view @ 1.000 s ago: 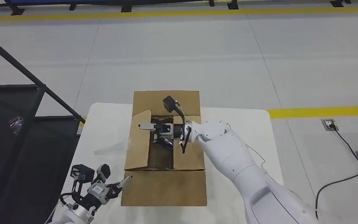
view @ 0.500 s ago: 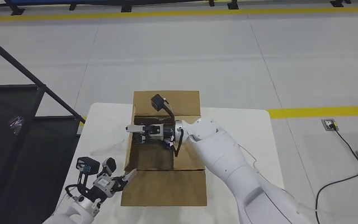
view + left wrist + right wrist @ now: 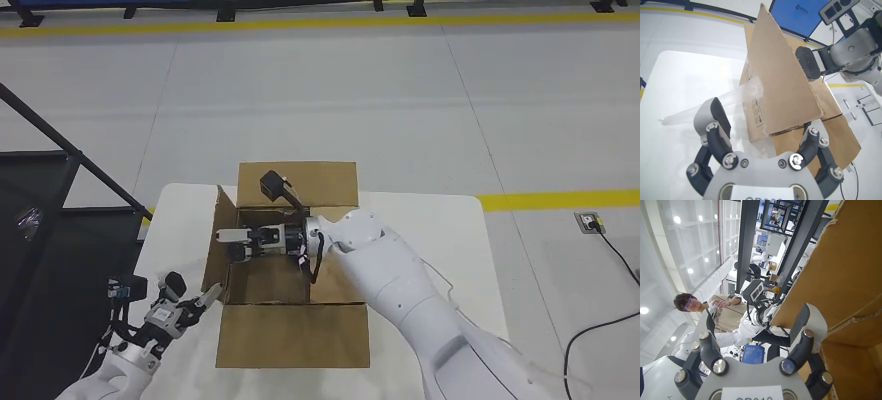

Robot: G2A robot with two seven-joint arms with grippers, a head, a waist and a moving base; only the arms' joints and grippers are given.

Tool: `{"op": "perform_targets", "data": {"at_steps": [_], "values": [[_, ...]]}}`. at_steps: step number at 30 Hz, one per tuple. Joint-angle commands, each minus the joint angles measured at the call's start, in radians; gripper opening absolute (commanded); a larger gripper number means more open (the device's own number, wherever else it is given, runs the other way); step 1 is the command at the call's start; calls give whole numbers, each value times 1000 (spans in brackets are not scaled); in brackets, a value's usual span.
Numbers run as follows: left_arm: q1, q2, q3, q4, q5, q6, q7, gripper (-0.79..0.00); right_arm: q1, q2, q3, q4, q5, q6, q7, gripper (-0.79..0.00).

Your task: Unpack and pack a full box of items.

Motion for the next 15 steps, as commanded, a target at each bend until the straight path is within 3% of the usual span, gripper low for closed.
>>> {"op": "perform_targets", "data": {"at_steps": [1,9,15], "values": [[21,0,-20,5,5,2,15,0,3,11,3,-7,-19,-20,-20,0],[53,-3,-68,77,-43,-8,32,0,-28,96,41,-82,-79,-106,-106,0],[19,-3,-66,162,-53,-10,12,0,-105,180,13,-290,-233,-212,-212,0]]}}
